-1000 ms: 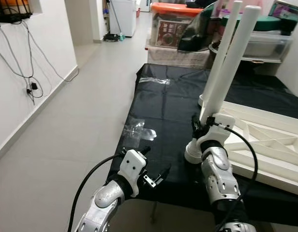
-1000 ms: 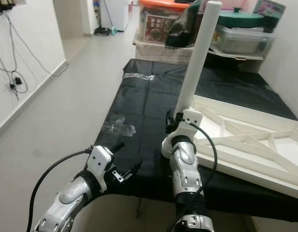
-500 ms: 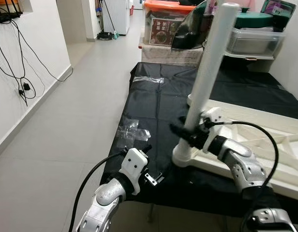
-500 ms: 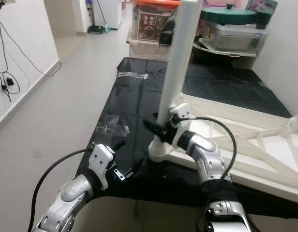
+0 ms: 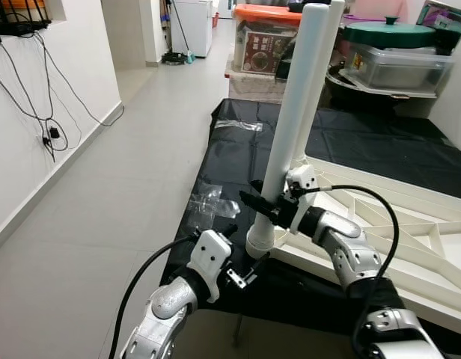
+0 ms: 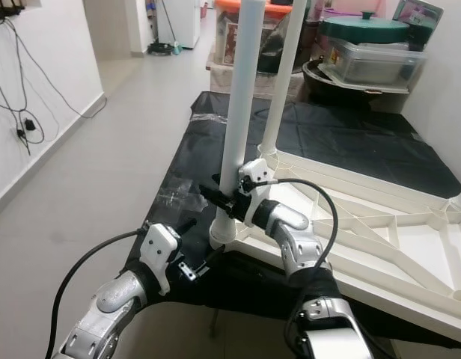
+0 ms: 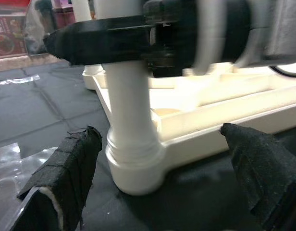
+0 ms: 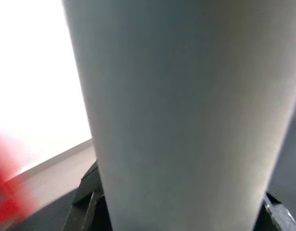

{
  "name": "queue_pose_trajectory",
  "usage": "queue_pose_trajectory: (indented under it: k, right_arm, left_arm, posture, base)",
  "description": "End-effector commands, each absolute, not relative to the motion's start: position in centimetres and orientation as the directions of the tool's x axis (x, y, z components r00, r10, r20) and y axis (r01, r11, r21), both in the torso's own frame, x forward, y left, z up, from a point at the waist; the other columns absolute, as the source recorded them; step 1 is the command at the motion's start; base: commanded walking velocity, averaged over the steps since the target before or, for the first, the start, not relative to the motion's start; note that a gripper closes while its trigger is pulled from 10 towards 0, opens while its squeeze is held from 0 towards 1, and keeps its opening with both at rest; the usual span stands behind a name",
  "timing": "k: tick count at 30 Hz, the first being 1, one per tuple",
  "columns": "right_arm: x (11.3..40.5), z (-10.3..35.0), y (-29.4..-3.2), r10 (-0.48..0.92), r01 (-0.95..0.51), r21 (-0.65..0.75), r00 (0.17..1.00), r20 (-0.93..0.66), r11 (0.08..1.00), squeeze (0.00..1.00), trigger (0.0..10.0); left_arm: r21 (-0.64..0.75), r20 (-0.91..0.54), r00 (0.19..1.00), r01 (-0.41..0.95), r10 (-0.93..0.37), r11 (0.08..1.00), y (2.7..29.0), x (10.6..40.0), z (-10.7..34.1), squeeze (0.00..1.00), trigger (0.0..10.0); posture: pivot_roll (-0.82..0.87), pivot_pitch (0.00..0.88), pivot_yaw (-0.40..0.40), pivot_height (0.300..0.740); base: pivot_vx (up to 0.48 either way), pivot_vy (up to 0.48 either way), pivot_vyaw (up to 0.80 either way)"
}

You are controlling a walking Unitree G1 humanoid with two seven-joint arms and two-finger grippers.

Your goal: Building children table

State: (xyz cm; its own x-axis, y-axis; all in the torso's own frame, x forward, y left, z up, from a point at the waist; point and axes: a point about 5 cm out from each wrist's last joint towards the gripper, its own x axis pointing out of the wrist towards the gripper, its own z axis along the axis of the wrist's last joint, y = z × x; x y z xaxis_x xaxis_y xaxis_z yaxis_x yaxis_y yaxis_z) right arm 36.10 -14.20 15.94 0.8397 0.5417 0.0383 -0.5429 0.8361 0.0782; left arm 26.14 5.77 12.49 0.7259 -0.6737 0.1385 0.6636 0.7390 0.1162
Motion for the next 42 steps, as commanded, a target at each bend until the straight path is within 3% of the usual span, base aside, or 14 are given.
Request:
queue_pose_trajectory:
  k: [1,2,5,15,16,17,21,22,28,31,32,35,38,42]
  right_arm:
    - [36.0,14.0,-19.6,-0.096,0.105,0.161,0.993,-0.066,0.981,0.00,0.0]
    - [36.0,14.0,-19.6,-0.096,0.105,0.161,0.993,-0.066,0.981,0.00,0.0]
    - [33.9,13.1,-21.8,-0.467,0.477,0.133,0.879,-0.101,0.869,0.00,0.0]
    - [33.2,12.5,-18.4,-0.485,0.499,0.189,0.867,-0.118,0.846,0.00,0.0]
    - [33.6,12.7,-17.6,-0.437,0.448,0.186,0.894,-0.099,0.874,0.74,10.0]
    - [33.9,12.8,-17.0,-0.386,0.396,0.189,0.918,-0.088,0.899,1.00,10.0]
    - [34.1,13.2,-16.7,-0.373,0.378,0.178,0.926,-0.061,0.909,1.00,10.0]
    - [34.1,13.5,-17.0,-0.373,0.374,0.176,0.927,-0.042,0.911,0.00,10.0]
    - [34.7,14.2,-17.3,-0.180,0.167,0.256,0.983,0.026,0.952,0.00,10.0]
    - [34.9,14.6,-17.5,0.208,-0.211,0.205,0.978,0.036,0.956,0.00,10.0]
    - [34.9,14.6,-17.5,0.208,-0.211,0.205,0.978,0.036,0.956,0.00,10.0]
    - [34.8,15.1,-18.0,0.485,-0.482,0.154,0.875,0.020,0.863,0.00,10.0]
    - [34.8,15.2,-17.9,0.544,-0.540,0.149,0.839,0.012,0.829,0.00,10.0]
    - [34.3,15.2,-17.6,0.728,-0.721,0.119,0.685,-0.027,0.682,0.00,10.0]
  left_arm:
    - [0.121,0.130,0.724,0.667,-0.678,0.735,5.8,26.0,12.3,0.00,10.0]
    - [0.121,0.130,0.724,0.667,-0.678,0.735,5.8,26.0,12.3,0.00,10.0]
    - [0.120,0.126,0.723,0.668,-0.679,0.734,5.8,26.1,12.2,0.00,10.0]
    - [0.120,0.127,0.723,0.668,-0.679,0.734,5.7,26.1,12.2,0.00,10.0]
    - [0.119,0.128,0.724,0.668,-0.678,0.735,5.8,26.1,12.2,0.00,10.0]
    - [0.118,0.129,0.724,0.667,-0.677,0.736,5.8,26.2,12.2,0.00,10.0]
    - [0.114,0.130,0.727,0.665,-0.674,0.738,5.8,26.2,12.2,0.00,10.0]
    - [0.113,0.131,0.728,0.664,-0.673,0.740,5.9,26.3,12.2,0.00,10.0]
    - [0.110,0.131,0.728,0.664,-0.673,0.740,5.9,26.4,12.2,0.00,10.0]
    - [0.108,0.130,0.726,0.666,-0.675,0.738,5.7,26.3,12.2,0.00,10.0]
    - [0.108,0.130,0.726,0.666,-0.675,0.738,5.7,26.3,12.2,0.00,10.0]
    - [0.111,0.134,0.721,0.670,-0.679,0.734,5.3,26.2,12.2,0.00,10.0]
    - [0.111,0.134,0.722,0.670,-0.679,0.734,5.3,26.2,12.2,0.00,10.0]
    - [0.111,0.135,0.721,0.670,-0.679,0.734,5.0,26.1,12.2,0.00,10.0]
  posture:
    - [0.13,0.000,-0.069,0.740]
    - [0.13,0.000,-0.069,0.740]
    - [0.13,0.000,-0.070,0.740]
    - [0.11,0.000,-0.068,0.740]
    - [0.11,0.000,-0.070,0.740]
    - [0.10,0.000,-0.074,0.740]
    - [0.08,0.000,-0.068,0.740]
    - [0.07,0.000,-0.061,0.740]
    - [0.06,0.000,-0.057,0.740]
    - [0.05,0.000,-0.053,0.740]
    - [0.05,0.000,-0.053,0.740]
    - [0.04,0.000,-0.054,0.740]
    - [0.05,0.000,-0.058,0.740]
    - [0.05,0.000,-0.067,0.740]
  base:
    - [0.000,0.000,0.00]
    - [0.000,0.000,0.00]
    - [0.000,0.000,0.00]
    - [0.000,0.000,0.00]
    - [0.000,0.000,0.00]
    - [0.000,0.000,0.00]
    - [0.000,0.000,0.00]
    - [0.000,0.000,0.00]
    - [0.000,0.000,0.00]
    - [0.000,0.000,0.00]
    - [0.000,0.000,0.00]
    - [0.000,0.000,0.00]
    - [0.000,0.000,0.00]
    - [0.000,0.000,0.00]
